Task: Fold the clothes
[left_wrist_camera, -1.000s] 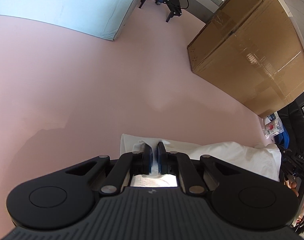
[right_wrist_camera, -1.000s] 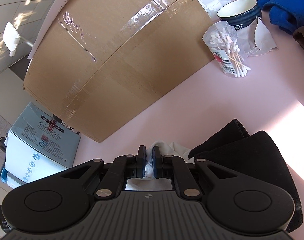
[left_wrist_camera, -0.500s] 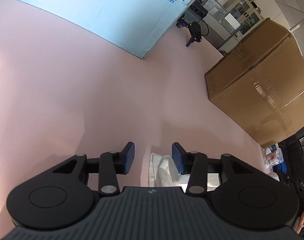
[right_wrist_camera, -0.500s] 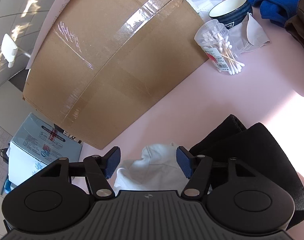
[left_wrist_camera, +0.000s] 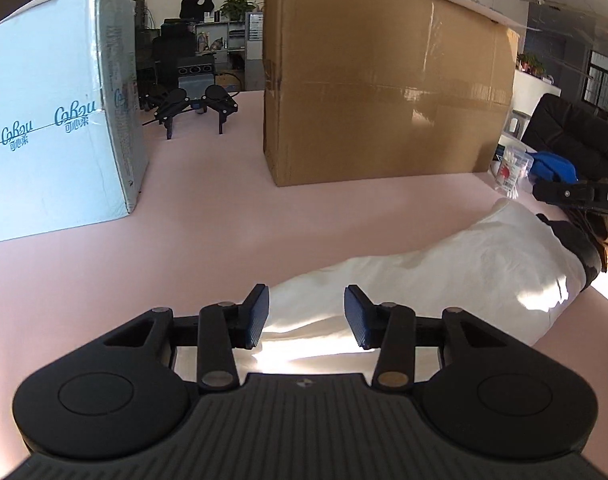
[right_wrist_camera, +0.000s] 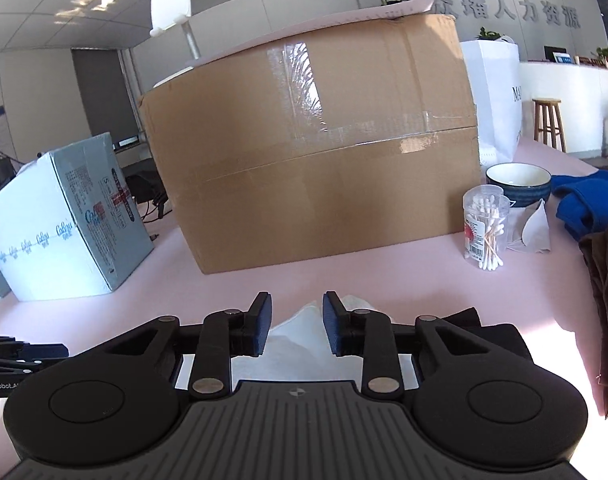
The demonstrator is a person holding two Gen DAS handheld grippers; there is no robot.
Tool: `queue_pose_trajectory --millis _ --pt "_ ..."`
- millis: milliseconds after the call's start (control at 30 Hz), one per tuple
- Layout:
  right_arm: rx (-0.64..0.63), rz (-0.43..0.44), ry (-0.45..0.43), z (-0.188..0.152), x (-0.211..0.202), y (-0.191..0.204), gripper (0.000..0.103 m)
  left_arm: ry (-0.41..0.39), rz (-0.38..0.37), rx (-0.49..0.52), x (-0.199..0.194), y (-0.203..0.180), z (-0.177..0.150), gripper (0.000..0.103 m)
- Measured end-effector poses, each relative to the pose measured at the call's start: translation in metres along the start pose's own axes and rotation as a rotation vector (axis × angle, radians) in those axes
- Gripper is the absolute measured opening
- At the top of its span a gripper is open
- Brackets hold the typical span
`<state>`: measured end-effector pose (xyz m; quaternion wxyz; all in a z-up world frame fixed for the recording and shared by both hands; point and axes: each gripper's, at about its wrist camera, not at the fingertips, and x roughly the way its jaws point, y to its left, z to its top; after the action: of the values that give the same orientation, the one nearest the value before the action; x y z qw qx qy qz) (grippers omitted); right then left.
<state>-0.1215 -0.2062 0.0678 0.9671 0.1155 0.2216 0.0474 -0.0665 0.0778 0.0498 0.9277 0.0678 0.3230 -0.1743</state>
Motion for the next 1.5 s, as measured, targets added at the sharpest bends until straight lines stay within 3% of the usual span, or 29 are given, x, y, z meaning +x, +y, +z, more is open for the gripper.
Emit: queue_pose_trajectory --millis 167,367,567,700,767,833,900,933,967,1000,1033,1100,1200,1400,1500 --pt "-0.045 -0.037 0.069 -0.015 0.029 -0.002 0.017 0.065 0.050 0.026 0.026 -0.004 -0.008 0.039" --pt "-0.004 -0.056 0.102 -0.020 0.037 -0.017 0.014 0.086 0.055 -0.121 0.035 0.030 -0.010 0.039" --pt "-0.012 -0.158 0.095 -0.022 0.045 -0.032 0.013 0.084 0.083 -0.225 0.040 0.057 -0.011 0.039" --pt "0.076 -0.140 0.112 -0.021 0.046 -0.050 0.010 0.071 0.121 -0.268 0.037 0.072 -0.014 0.040" --pt "0.099 -0.139 0.105 -0.022 0.044 -0.054 0.010 0.064 0.099 -0.298 0.033 0.081 -0.015 0.040" --pt "0.124 -0.140 0.085 -0.023 0.042 -0.057 0.011 0.058 0.152 -0.333 0.026 0.089 -0.017 0.041" --pt "0.156 -0.121 0.073 -0.021 0.037 -0.059 0.016 0.040 0.252 -0.347 0.013 0.097 -0.022 0.043" --pt "0.184 -0.108 0.068 -0.020 0.032 -0.061 0.027 0.037 0.269 -0.354 0.006 0.101 -0.025 0.044" --pt "0.221 -0.087 0.063 -0.018 0.024 -0.063 0.036 0.038 0.259 -0.369 -0.004 0.106 -0.029 0.048" --pt "0.263 -0.059 0.054 -0.016 0.015 -0.066 0.055 0.038 0.226 -0.390 -0.015 0.110 -0.035 0.051" --pt "0.315 -0.022 0.039 -0.015 0.004 -0.070 0.070 0.036 0.191 -0.411 -0.024 0.114 -0.042 0.060" --pt "0.415 0.021 -0.015 -0.018 -0.025 -0.080 0.081 0.027 0.109 -0.450 -0.045 0.117 -0.060 0.068" --pt "0.505 0.011 -0.077 -0.029 -0.058 -0.092 0.085 0.006 0.042 -0.454 -0.068 0.110 -0.079 0.069" --pt "0.637 -0.041 0.002 -0.057 -0.075 -0.120 0.085 0.068 0.055 -0.391 -0.072 0.082 -0.088 0.070" --pt "0.690 -0.053 0.045 -0.068 -0.071 -0.129 0.085 0.086 0.054 -0.390 -0.065 0.075 -0.089 0.077"
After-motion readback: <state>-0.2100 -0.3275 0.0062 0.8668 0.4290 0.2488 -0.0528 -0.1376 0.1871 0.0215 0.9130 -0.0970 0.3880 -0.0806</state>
